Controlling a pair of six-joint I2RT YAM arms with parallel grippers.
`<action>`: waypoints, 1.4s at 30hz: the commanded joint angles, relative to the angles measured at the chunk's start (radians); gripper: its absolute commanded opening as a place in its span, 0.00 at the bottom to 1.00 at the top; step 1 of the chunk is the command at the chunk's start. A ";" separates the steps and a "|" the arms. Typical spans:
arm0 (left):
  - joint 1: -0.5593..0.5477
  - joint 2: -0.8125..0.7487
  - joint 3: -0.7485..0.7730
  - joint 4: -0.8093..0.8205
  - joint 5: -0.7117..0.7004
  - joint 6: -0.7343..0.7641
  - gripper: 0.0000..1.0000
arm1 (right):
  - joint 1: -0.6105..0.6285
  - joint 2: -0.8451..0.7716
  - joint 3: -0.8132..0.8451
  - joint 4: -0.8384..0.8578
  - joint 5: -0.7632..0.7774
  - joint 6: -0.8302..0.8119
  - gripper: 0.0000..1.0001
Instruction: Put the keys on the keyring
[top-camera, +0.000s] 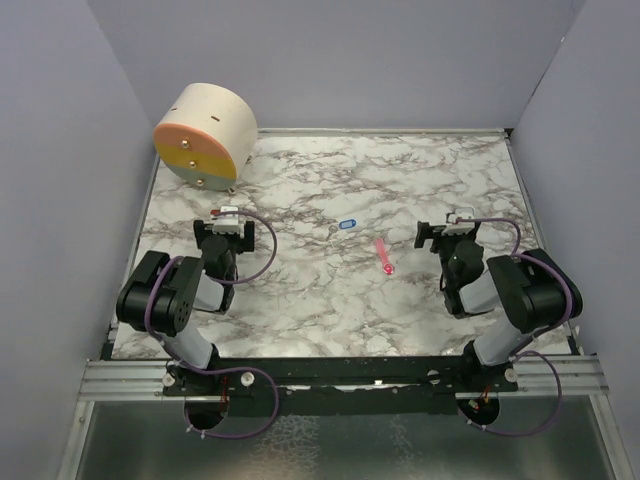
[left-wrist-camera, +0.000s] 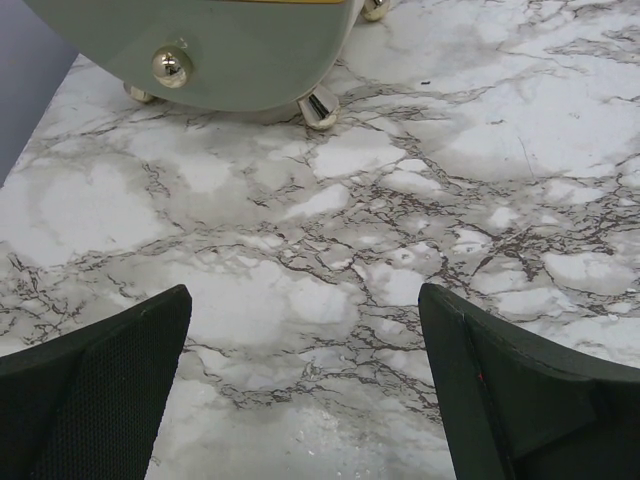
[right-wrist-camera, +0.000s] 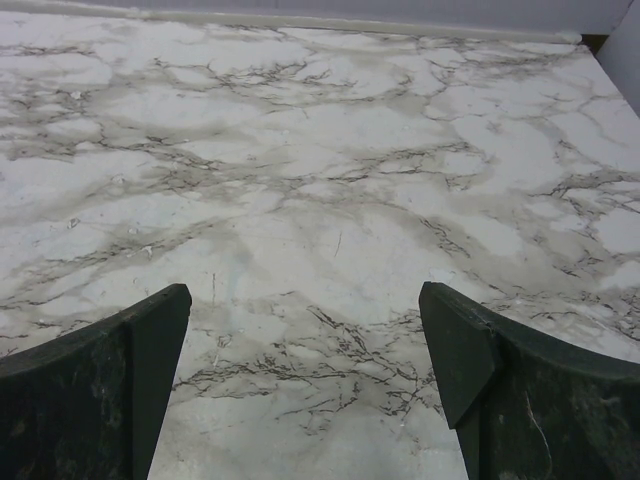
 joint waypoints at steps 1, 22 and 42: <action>-0.010 -0.160 0.008 -0.129 -0.034 -0.001 0.99 | -0.004 -0.052 -0.010 0.034 0.009 -0.027 0.99; -0.028 -0.842 0.064 -0.535 0.283 -0.530 0.99 | -0.001 -0.715 0.353 -1.034 -0.345 0.339 1.00; -0.318 -0.691 0.297 -0.930 0.162 -0.460 0.99 | 0.039 -0.551 0.408 -1.224 -0.446 0.331 0.90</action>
